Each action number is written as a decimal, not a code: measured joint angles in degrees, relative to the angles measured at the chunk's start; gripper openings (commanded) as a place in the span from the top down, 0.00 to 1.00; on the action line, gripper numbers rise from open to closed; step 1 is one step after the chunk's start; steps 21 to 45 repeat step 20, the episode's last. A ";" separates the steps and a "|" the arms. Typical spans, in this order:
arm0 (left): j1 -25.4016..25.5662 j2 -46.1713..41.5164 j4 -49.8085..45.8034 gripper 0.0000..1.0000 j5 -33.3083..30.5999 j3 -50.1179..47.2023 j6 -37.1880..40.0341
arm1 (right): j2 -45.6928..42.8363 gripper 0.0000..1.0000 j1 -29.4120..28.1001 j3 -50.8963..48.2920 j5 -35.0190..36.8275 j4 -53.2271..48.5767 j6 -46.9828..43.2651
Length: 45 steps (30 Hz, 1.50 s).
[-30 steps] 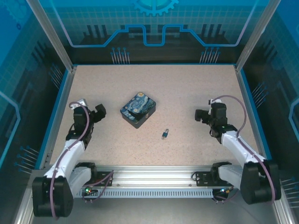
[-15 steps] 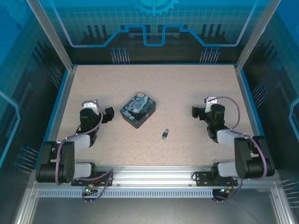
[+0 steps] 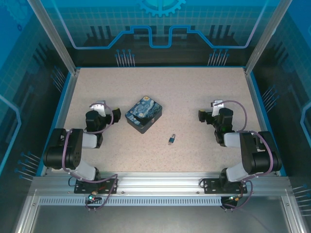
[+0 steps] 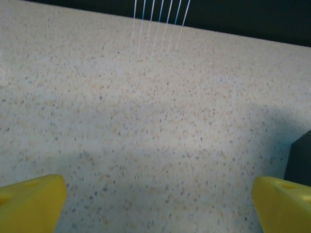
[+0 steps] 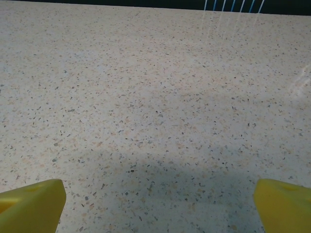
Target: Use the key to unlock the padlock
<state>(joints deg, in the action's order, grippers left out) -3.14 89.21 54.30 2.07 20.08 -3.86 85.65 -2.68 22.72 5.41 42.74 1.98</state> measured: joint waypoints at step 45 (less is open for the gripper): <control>0.31 0.00 -0.22 0.01 -0.28 0.15 1.05 | 0.00 0.00 -1.09 0.52 1.64 0.15 -1.01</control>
